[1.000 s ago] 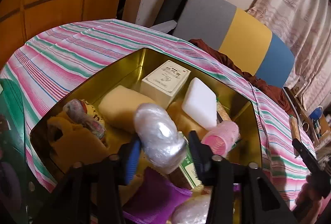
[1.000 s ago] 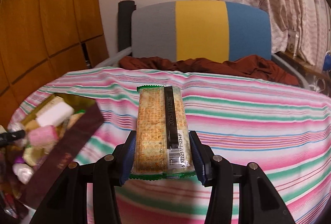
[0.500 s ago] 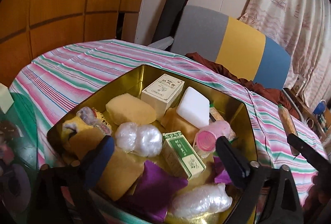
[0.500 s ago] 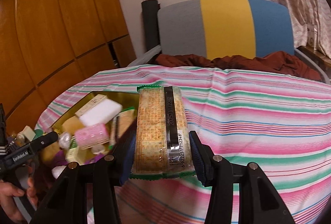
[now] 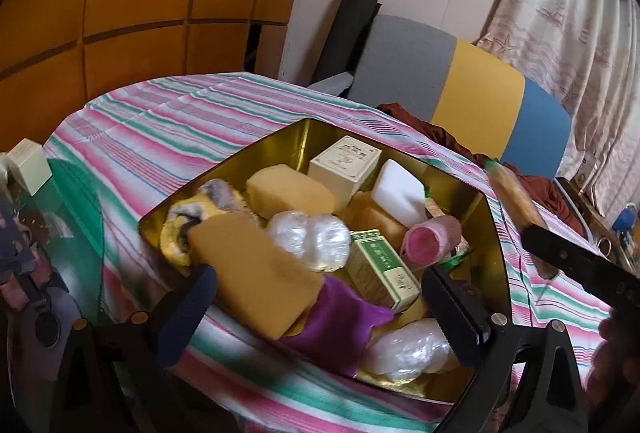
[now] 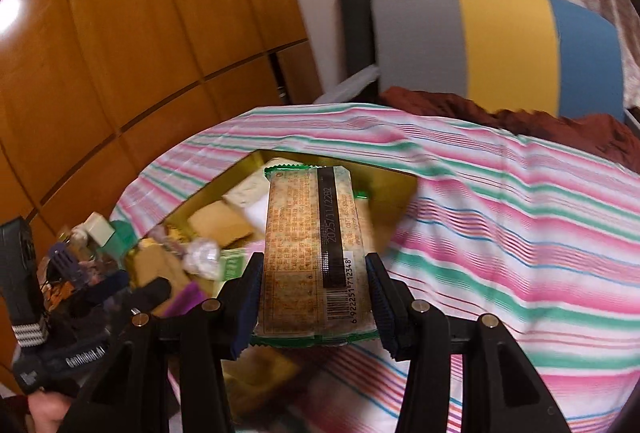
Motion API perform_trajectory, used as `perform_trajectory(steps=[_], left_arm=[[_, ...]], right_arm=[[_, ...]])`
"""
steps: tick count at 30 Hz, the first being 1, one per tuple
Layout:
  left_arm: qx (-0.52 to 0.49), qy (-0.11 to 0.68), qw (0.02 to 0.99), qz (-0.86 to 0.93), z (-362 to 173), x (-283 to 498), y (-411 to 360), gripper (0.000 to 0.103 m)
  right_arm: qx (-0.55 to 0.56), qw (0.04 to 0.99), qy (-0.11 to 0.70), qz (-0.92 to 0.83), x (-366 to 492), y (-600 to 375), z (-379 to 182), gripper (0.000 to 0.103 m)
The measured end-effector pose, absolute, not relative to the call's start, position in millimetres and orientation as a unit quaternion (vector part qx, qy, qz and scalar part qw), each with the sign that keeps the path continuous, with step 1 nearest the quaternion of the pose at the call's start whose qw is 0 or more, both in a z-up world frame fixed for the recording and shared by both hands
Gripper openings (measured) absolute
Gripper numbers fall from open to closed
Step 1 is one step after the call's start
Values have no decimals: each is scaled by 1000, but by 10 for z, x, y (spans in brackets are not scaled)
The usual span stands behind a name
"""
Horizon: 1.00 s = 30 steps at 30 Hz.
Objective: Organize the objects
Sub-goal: 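Lower the cracker packet into the gold tray and open the right tool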
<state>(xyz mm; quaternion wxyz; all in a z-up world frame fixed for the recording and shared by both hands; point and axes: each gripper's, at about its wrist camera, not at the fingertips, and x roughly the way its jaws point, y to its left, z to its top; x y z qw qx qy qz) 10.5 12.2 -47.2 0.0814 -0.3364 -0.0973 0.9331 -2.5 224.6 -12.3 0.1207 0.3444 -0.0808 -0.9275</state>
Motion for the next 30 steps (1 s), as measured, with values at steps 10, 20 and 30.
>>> perform_trajectory(steps=[10,20,30], left_arm=[[-349,-133,57,926,-537,141,-207,103],[-348,-164,31,923,-573,181,-445,103],[-361,-163,38,917,-579,179,-379,103]], right_arm=[[375,167,-33,-911,-458,1480,-158,49],[424,172,6,-889,-774,1221,-410,50],[421,145,-6,-896,-666,1312,-344,54]])
